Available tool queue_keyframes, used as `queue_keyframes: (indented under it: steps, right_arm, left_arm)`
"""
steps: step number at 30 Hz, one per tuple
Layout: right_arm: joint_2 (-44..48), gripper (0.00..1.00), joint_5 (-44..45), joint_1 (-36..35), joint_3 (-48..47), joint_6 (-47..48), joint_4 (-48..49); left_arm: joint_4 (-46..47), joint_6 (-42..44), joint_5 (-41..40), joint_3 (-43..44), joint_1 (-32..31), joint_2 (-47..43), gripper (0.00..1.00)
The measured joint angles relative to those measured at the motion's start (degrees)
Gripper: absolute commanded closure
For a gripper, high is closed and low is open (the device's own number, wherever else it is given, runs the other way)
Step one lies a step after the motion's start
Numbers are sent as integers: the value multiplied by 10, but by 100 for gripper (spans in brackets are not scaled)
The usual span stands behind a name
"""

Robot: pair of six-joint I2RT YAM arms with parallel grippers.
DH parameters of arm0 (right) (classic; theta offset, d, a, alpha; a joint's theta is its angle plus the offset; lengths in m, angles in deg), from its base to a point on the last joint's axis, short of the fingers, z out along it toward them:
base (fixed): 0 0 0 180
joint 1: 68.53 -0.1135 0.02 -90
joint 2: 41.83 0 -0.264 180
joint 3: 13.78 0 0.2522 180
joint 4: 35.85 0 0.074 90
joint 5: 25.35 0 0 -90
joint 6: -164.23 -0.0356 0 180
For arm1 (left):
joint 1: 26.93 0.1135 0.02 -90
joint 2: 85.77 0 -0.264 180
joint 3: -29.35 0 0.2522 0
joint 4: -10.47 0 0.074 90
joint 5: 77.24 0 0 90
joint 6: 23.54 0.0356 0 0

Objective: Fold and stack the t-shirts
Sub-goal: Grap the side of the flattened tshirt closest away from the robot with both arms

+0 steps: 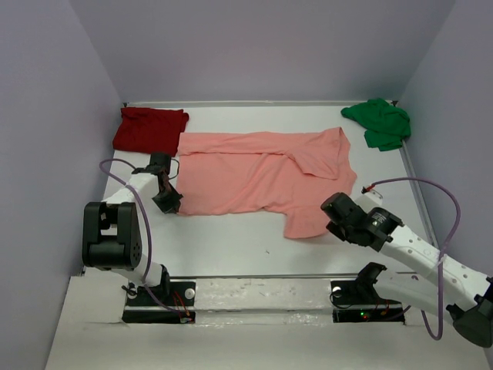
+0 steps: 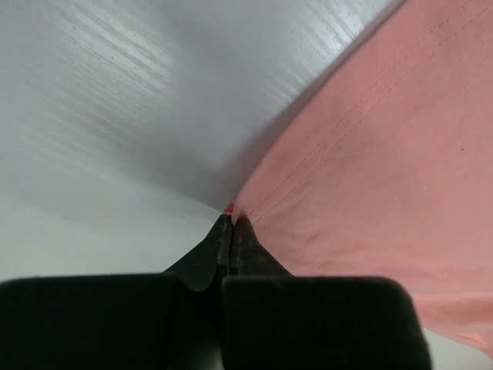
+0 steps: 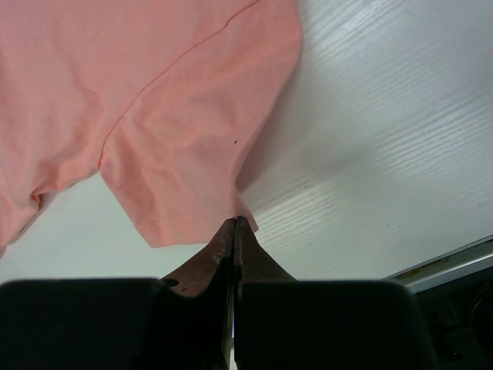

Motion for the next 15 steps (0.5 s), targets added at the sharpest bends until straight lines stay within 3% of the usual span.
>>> queue_keyframes:
  steps: [8,15]
  right_arm:
    - [-26,100,14,0,-10,5,-7]
    - [-91,100,73,0,-96,30,-38]
  left_arm:
    - [-3,0,3,-1,0,-17,100]
    - [-26,1,12,-2,1,-96,100]
